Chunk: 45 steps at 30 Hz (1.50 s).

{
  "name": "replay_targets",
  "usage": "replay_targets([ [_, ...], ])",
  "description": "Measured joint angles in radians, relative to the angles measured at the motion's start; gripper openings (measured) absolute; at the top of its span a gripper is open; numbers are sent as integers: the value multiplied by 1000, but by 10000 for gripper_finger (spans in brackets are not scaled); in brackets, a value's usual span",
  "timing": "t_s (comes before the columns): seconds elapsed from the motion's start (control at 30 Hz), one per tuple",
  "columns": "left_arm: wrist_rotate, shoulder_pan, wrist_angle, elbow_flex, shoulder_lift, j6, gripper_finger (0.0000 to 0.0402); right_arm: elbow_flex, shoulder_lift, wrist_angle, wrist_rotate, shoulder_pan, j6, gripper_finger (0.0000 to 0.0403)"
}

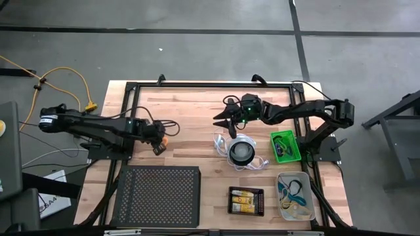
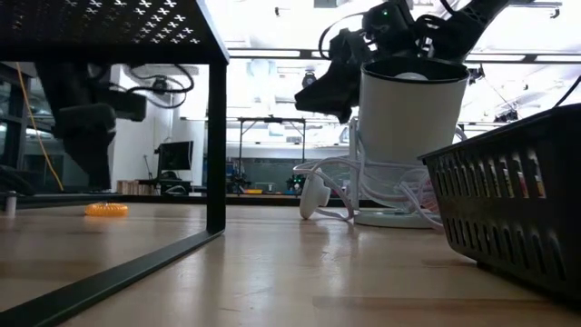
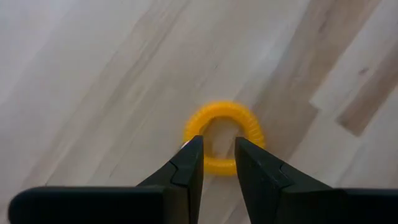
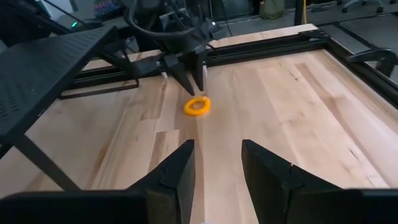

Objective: Pick & Place Office Desk Supplies
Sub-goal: Put the orange spring keychain into the green bin

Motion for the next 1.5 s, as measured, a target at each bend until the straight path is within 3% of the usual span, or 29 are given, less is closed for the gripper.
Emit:
replay_targets([
  [0.33, -95, -63, 40, -45, 4, -116, 86, 0, 0, 0, 0, 39, 0, 119],
  [0.97, -134, -62, 149, -43, 207, 30, 86, 0, 0, 0, 0, 69, 0, 119],
  [1.2, -135, -68, 155, -41, 226, 30, 84, 0, 0, 0, 0, 69, 0, 119],
  [1.5, -128, -69, 159, -42, 223, 27, 20, 0, 0, 0, 0, 69, 0, 119],
])
